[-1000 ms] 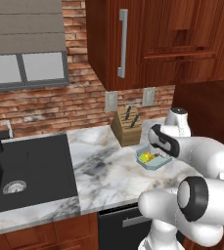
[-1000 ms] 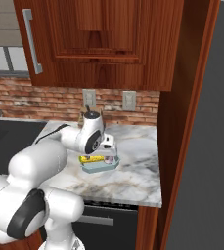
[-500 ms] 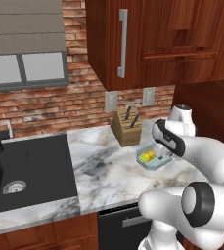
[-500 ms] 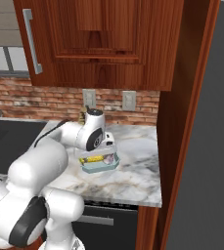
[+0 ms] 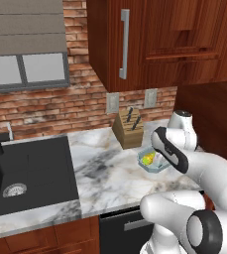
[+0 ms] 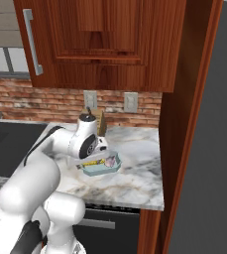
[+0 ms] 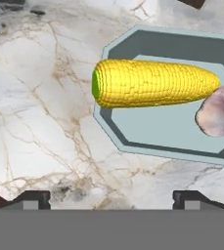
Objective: Take the garlic and corn out of the freezer and place them in the tupperware container on the counter. Then put the tupperware containing the vegetables back in the freezer.
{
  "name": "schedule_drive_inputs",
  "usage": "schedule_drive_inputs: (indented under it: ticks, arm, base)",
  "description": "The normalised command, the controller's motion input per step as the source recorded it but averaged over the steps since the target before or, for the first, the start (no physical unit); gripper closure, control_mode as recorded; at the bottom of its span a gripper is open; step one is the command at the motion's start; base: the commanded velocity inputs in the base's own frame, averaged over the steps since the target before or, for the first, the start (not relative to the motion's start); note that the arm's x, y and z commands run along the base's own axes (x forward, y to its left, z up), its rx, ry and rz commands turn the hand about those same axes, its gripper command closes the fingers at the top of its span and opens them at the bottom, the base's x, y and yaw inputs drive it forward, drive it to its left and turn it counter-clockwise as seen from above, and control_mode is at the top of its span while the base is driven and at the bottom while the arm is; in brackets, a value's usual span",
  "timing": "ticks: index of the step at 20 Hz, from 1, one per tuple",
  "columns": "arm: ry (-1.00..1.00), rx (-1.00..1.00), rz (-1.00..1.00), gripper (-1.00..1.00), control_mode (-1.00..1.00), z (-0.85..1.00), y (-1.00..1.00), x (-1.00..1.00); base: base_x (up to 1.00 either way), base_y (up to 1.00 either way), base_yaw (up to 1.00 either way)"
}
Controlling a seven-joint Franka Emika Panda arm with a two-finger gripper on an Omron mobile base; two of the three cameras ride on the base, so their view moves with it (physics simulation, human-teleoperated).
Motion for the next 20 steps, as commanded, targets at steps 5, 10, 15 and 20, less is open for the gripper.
schedule_drive_inputs:
  ticks: [5, 10, 15, 20]
  arm:
    - [0.00, 0.00, 0.00, -1.00, -1.00, -0.16, 0.20, 0.06]
    - [0.00, 0.00, 0.00, -1.00, -1.00, -0.25, 0.13, 0.20]
    - [0.03, 0.00, 0.00, -1.00, -1.00, -0.14, 0.01, 0.33]
    - [0.00, 0.00, 0.00, -1.00, -1.00, -0.16, 0.01, 0.31]
  base:
    - [0.00, 0.00, 0.00]
    - [0.00, 0.00, 0.00]
    - [0.00, 0.00, 0.00]
    - [0.00, 0.00, 0.00]
